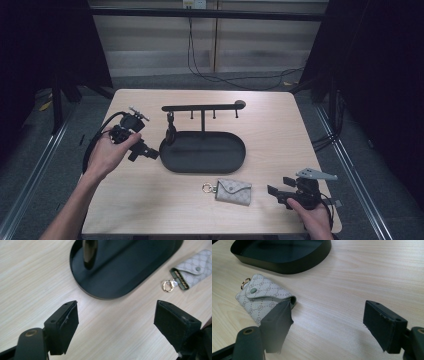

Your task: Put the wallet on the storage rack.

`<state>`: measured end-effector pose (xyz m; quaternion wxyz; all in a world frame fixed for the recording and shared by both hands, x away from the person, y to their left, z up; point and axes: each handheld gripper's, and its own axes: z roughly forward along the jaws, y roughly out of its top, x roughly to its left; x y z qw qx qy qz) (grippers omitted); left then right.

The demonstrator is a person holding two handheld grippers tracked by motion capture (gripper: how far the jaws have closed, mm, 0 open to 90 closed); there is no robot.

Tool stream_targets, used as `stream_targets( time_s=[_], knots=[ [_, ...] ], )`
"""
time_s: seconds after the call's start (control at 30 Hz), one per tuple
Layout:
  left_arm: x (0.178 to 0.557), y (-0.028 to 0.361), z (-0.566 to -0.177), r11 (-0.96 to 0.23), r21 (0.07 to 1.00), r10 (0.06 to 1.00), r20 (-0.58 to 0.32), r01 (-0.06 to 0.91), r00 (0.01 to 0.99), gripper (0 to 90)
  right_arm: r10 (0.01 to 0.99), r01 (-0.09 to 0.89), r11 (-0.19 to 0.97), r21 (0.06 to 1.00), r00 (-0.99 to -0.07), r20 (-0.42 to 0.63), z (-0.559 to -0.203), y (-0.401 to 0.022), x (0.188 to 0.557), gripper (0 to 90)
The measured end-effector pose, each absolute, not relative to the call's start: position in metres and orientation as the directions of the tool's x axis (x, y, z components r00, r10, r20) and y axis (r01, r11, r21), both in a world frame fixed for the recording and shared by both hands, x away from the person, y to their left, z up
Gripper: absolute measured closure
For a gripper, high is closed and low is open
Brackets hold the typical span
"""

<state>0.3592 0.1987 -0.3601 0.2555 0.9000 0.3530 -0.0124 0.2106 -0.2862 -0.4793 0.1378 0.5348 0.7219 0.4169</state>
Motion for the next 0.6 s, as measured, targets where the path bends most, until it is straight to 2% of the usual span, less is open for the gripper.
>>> stream_targets(
  time_s=[0.07,0.27,0.43,0.6],
  knots=[
    [0.352,0.203,-0.367,-0.612,0.472,0.615,-0.222,0.635,0.757,19.8,0.887,0.657,0.077,0.75,-0.389,0.249,-0.479,-0.286,0.211,22.7],
    [0.336,0.22,-0.388,-0.567,0.503,0.656,-0.203,0.652,0.727,19.6,0.885,0.658,0.08,0.749,-0.393,0.25,-0.479,-0.286,0.211,22.7],
    [0.318,0.227,-0.401,-0.519,0.526,0.668,-0.242,0.674,0.704,19.9,0.885,0.66,0.075,0.747,-0.389,0.255,-0.48,-0.286,0.211,22.8],
    [0.301,0.229,-0.419,-0.503,0.544,0.636,-0.292,0.671,0.714,19.7,0.883,0.669,0.075,0.74,-0.389,0.262,-0.479,-0.286,0.212,23.1]
  ],
)
